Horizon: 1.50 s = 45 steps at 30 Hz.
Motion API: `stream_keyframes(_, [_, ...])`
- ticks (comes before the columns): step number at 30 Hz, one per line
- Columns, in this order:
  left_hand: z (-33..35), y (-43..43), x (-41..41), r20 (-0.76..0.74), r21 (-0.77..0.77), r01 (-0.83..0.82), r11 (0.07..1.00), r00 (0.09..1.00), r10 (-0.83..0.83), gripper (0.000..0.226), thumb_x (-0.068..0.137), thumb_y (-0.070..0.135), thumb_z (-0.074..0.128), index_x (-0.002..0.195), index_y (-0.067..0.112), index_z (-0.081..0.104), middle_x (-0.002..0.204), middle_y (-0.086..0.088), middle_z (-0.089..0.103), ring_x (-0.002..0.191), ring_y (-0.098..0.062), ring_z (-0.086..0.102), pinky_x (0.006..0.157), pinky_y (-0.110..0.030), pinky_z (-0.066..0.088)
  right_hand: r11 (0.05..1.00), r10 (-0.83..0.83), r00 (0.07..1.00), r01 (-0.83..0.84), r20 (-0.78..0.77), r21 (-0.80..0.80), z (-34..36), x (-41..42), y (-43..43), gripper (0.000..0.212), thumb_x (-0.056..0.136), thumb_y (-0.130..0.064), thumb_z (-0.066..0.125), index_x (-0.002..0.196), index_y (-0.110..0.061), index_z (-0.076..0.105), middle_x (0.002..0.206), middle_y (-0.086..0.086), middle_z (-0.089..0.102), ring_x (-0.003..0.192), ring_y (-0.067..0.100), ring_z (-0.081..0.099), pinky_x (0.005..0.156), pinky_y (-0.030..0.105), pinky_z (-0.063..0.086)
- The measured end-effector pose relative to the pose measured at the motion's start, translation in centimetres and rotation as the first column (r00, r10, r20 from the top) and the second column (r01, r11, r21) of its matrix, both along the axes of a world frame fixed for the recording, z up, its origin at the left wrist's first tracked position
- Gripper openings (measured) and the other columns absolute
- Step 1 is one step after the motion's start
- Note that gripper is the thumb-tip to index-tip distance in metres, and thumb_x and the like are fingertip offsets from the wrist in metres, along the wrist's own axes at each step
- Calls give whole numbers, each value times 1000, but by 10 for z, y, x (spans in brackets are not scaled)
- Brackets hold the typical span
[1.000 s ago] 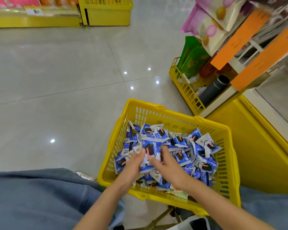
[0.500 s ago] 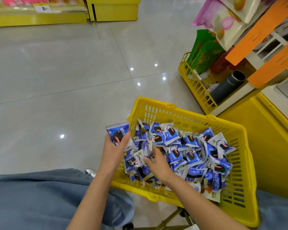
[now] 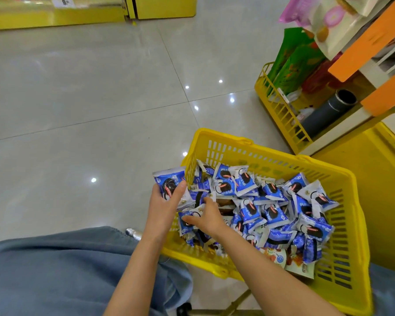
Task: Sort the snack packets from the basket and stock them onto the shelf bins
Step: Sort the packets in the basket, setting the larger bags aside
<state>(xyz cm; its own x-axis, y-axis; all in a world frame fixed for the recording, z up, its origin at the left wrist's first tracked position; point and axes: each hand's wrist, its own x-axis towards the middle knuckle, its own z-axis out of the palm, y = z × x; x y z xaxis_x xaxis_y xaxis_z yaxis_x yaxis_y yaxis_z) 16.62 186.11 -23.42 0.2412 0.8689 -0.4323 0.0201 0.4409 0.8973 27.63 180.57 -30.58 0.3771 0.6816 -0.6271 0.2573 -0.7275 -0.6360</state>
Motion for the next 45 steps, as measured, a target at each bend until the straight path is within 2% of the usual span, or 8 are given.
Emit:
stream_keyframes(4, [0,0,-2,-12,-9,2,1000,1000,-2,33,81,34,66,110,20,55,98,0,70,80,-10,70,57,-16,53,990,-139,989,140,-42,11,0,-5,6,74,77,-29,76,134,-3,38,134,9,47,128,27,45,105,36,38])
stream_keyframes(10, [3,-1,-3,11,-7,18,1000,1000,-18,28,79,35,66,104,24,56,95,-1,71,80,-11,71,58,-18,54,1000,-18,999,18,-32,-9,2,-12,-4,19,85,-18,67,102,-9,65,107,6,66,104,20,61,82,25,46])
stream_keyframes(18, [4,-8,-3,-57,43,66,997,996,-64,20,80,30,68,95,29,55,87,6,70,73,-5,69,52,-14,50,987,113,992,-118,-48,-107,6,2,-23,55,76,-27,77,120,-2,57,119,10,62,108,20,58,85,25,45])
stream_keyframes(26, [1,-14,12,-255,77,313,947,924,-285,24,79,36,69,97,32,53,92,16,64,72,11,63,52,-5,45,995,81,984,-89,-158,-45,43,67,-81,43,79,-25,73,119,-12,61,126,2,59,108,10,56,79,13,42])
stream_keyframes(32, [-13,-53,87,-327,-152,601,785,718,-614,78,79,55,62,138,16,28,135,8,42,111,-16,55,89,-39,52,989,-119,992,121,-29,88,94,160,-133,24,79,-24,73,101,-24,65,105,-10,58,96,0,53,81,14,41])
stream_keyframes(37, [-18,-79,184,-319,-191,733,653,583,-747,91,84,55,56,148,11,8,153,-8,21,108,-20,56,59,-17,51,886,-434,857,348,279,307,97,216,-142,32,80,-15,72,109,-4,65,111,7,64,101,16,57,80,25,39])
stream_keyframes(42, [-34,-92,233,-495,-242,818,521,358,-792,86,90,41,57,146,0,8,144,-16,35,116,-26,53,88,-31,48,949,-314,861,284,401,133,77,236,-152,39,84,-15,68,119,-3,59,120,13,62,111,23,57,91,28,42])
stream_keyframes(45, [-44,-95,234,-582,-287,889,356,133,-802,83,95,43,46,146,-4,0,136,-18,45,118,-28,49,91,-33,42,981,-182,855,188,486,38,71,234,-156,45,88,-21,63,128,-9,49,129,10,57,117,23,54,95,34,44])
